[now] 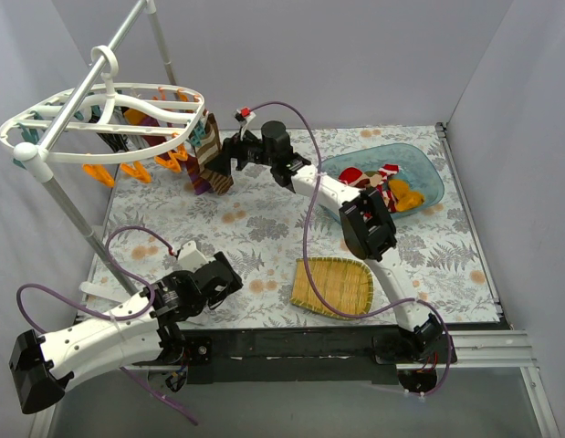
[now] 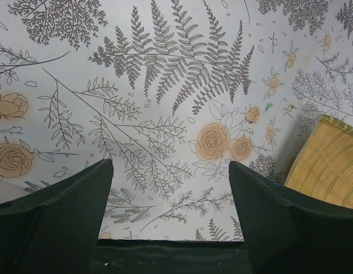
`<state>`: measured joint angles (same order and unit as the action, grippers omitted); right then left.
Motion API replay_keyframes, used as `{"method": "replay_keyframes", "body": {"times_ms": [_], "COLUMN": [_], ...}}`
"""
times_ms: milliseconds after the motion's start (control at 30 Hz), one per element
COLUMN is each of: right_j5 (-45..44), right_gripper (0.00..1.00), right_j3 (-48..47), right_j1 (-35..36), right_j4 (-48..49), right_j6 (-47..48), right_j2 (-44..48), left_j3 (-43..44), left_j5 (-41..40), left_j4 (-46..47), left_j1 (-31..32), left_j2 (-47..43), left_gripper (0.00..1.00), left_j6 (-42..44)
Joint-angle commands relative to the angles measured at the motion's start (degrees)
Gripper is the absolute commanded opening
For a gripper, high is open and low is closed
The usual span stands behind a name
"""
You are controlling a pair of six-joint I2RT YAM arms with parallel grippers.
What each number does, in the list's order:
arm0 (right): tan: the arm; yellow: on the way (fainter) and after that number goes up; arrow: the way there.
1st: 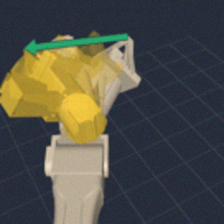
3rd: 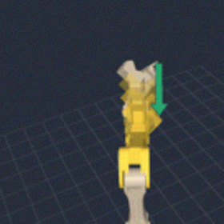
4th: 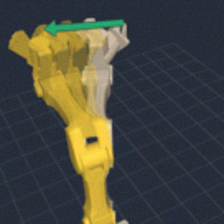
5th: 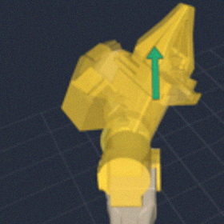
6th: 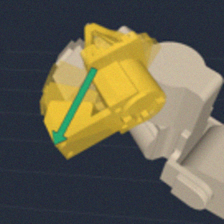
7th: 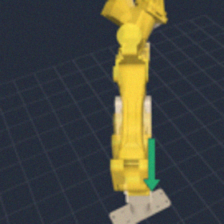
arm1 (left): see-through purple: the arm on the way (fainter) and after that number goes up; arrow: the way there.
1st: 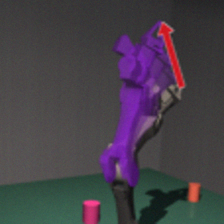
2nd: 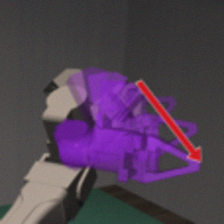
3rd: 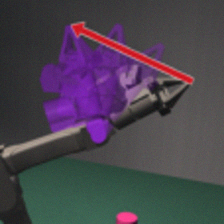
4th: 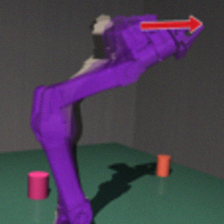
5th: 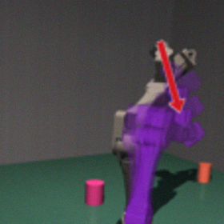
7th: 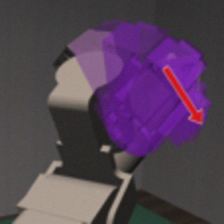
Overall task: Remove the socks clipped to the hanger
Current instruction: Remove the sock from the hanger.
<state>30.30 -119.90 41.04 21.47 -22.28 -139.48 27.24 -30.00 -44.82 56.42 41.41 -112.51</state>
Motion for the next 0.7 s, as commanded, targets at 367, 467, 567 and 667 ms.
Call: {"method": "replay_keyframes", "body": {"times_ms": [367, 467, 567, 667], "right_j5": [-0.7, -0.3, 0.0, 0.2], "right_gripper": [0.41, 0.21, 0.04, 0.01], "right_j3": [5.8, 10.1, 13.3, 18.0], "right_j1": [1.9, 1.9, 1.9, 1.9], "right_j4": [11.7, 13.1, 13.4, 15.3], "right_j6": [-3.9, -3.6, -3.6, -3.6], "right_j2": [4.0, 7.1, 10.3, 14.2], "left_j3": [2.1, 2.2, 2.7, 3.0], "left_j5": [-1.6, -1.7, -2.3, -3.0], "left_j4": [-1.4, -1.0, -1.0, -0.7], "left_j1": [0.1, 0.0, 0.0, 0.1], "left_j2": [-1.3, -1.6, -2.2, -3.0], "left_gripper": [0.84, 0.84, 0.84, 0.84], "left_j6": [-0.4, -0.3, -0.1, 0.6]}}
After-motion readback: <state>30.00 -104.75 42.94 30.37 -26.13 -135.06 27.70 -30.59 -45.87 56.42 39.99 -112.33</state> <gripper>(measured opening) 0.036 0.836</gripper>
